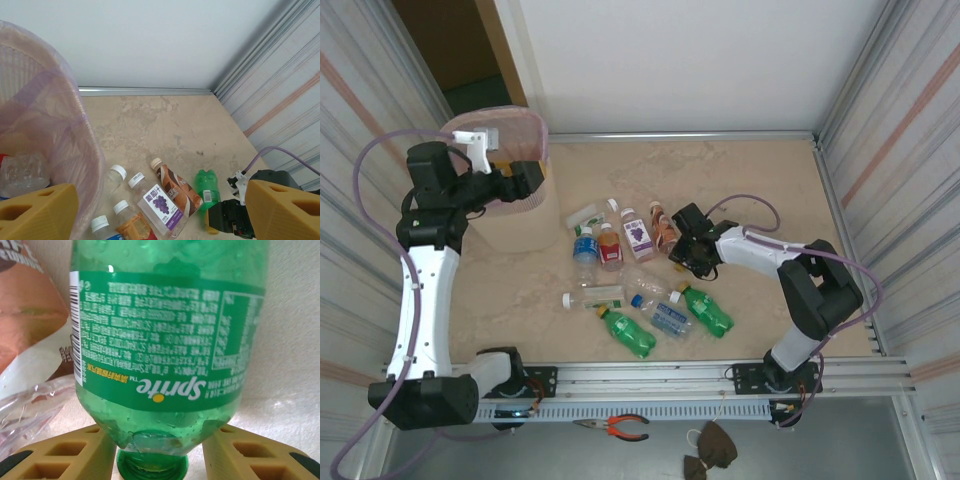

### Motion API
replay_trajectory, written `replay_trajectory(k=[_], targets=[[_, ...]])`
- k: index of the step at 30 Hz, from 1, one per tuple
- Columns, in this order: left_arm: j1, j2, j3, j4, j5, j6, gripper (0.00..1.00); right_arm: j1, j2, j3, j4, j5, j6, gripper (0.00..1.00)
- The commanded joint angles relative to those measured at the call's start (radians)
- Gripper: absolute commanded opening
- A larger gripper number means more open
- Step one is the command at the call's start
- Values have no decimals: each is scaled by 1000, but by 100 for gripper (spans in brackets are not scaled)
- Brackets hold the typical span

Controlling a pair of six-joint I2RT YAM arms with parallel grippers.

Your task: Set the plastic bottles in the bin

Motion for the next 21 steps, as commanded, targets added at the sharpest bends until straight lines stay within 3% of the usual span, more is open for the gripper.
replay_trajectory(k=[1,21], targets=[[-6,-2,30,-13,29,-19,87,-18,-12,-4,-26,44,-10,46],[-7,-20,19,5,46,-54,87,-50,-14,-18,-17,24,-117,43]])
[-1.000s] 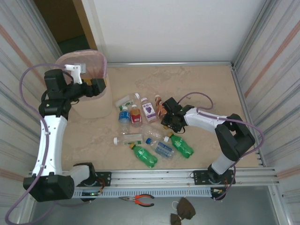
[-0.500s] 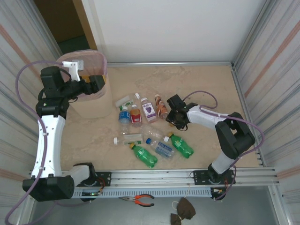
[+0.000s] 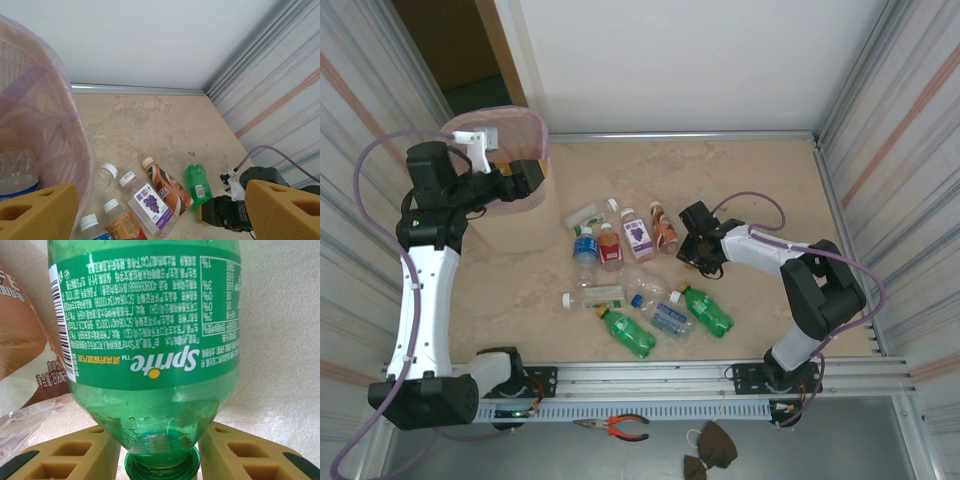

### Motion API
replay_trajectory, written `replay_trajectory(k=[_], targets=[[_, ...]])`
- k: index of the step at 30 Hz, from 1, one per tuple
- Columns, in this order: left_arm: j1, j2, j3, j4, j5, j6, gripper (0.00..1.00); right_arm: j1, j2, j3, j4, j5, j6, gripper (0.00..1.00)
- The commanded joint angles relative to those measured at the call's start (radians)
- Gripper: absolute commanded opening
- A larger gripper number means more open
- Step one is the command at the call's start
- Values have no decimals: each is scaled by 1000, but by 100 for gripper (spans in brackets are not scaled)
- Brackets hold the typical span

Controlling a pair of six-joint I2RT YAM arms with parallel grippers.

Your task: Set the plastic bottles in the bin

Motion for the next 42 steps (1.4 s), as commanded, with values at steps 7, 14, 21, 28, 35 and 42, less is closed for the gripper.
replay_trajectory(k=[7,14,21,28,35,42], targets=[[-7,-23,13,7,26,-15,87,-7,8,-5,2,-9,-39,40],[-7,-24,1,20,32,-25,87,-4,-28,-9,-15,9,-48,34],[-7,-20,-13,51,53,-45,86,-4,-114,-9,-35,40,-59,29],[-46,-9,-16,94,84,-45,86,-4,-244,-10,-27,38,-188,28],[-143,16,-14,181,103,-49,86,15,-463,-50,114,-51,-448,29],[-289,64,-8,319,121,-80,86,23,-678,-139,383,-221,-667,28]])
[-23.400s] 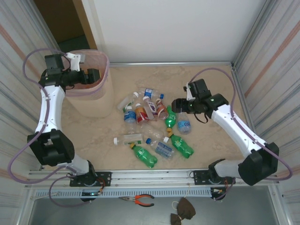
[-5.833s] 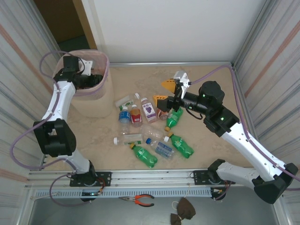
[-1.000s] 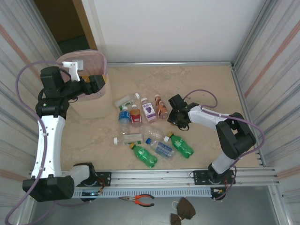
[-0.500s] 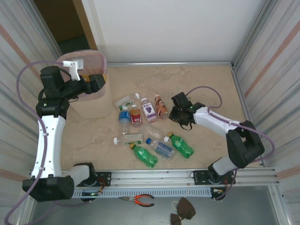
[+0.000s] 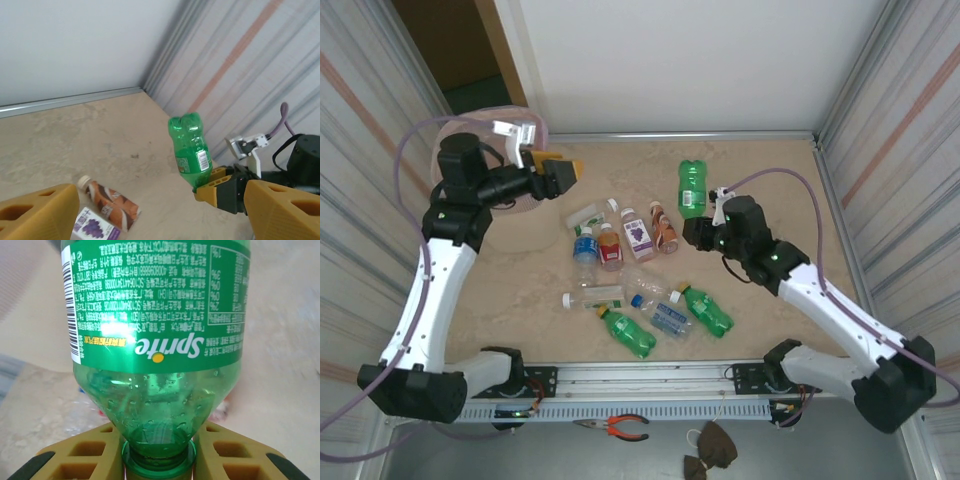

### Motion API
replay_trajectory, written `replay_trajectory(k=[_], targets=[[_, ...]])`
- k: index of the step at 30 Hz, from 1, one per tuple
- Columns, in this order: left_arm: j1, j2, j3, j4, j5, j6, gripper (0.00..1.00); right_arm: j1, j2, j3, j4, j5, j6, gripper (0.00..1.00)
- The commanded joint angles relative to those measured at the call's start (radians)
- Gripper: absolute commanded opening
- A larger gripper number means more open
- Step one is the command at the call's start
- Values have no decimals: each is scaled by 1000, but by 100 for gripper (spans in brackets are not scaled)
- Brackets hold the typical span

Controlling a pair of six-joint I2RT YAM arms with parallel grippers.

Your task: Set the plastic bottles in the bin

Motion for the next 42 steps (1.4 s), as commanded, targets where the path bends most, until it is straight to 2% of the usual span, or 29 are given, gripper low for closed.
replay_trajectory(k=[1,8,12,15,19,26,42], targets=[[-68,22,-1,120,35,-25,86,8,-86,-30,188,-120,-166,28],[-239,96,43,231,71,-22,90,16,-123,40,224,-265,-243,27],[-327,149,82,254,50,-44,91,46,-128,48,262,-278,-277,26],[-372,194,96,295,30,-108,91,51,-120,54,271,-280,-278,26],[-408,241,95,351,37,-166,91,58,-117,54,292,-277,-273,26],[-461,276,112,339,42,-134,86,67,-121,53,308,-255,-254,26],[-468,276,117,310,24,-89,66,72,-115,60,303,-241,-221,27]])
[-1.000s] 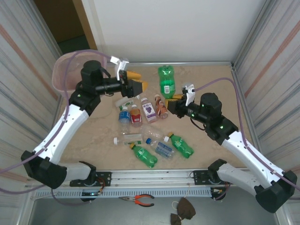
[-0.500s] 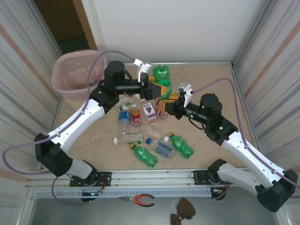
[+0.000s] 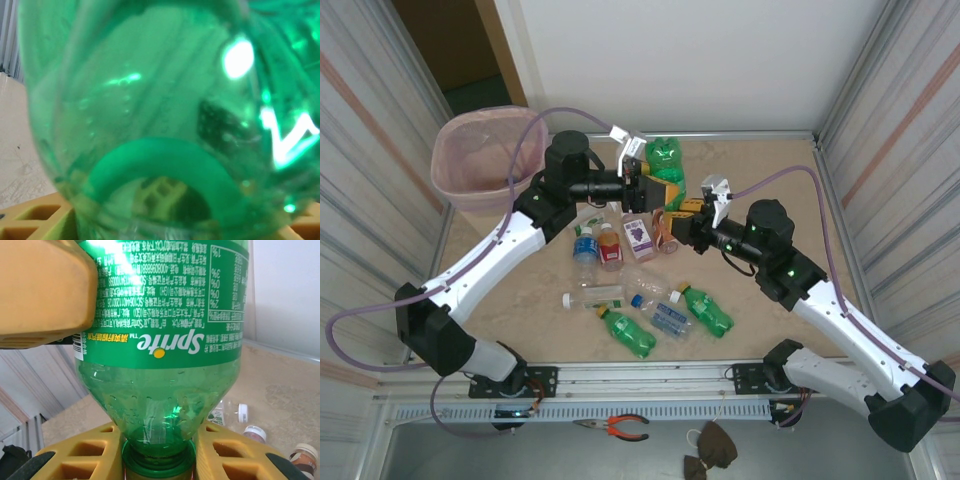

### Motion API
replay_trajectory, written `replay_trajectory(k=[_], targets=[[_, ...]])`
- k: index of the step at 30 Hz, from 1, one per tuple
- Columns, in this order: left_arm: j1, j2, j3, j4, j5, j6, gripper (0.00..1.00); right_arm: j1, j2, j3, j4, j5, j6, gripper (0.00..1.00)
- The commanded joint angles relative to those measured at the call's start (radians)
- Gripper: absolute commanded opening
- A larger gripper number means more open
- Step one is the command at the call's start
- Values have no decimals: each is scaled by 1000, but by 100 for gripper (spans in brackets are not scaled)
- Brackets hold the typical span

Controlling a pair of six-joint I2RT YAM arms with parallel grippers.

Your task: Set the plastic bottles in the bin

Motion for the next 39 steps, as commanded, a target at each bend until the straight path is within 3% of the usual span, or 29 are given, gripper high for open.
replay_trajectory(k=[1,3,8,11,17,24,32,39], targets=[[-4,-9,40,-10,-19,34,65,10,-6,45,34,5,13,29],[-2,-15,48,-34,-39,52,64,11,-6,46,31,4,13,35],[23,-43,87,-144,-96,118,63,16,-17,55,-2,16,12,61],[70,-70,110,-226,-129,153,62,17,-31,52,-21,24,12,70],[233,-135,151,-396,-167,225,62,17,-64,48,-44,47,9,74],[482,-156,297,-707,-258,389,62,16,-66,52,-55,58,8,76],[655,-66,500,-970,-515,565,62,15,-36,67,-51,39,11,76],[696,74,634,-1119,-814,661,62,15,-26,70,-56,31,8,76]])
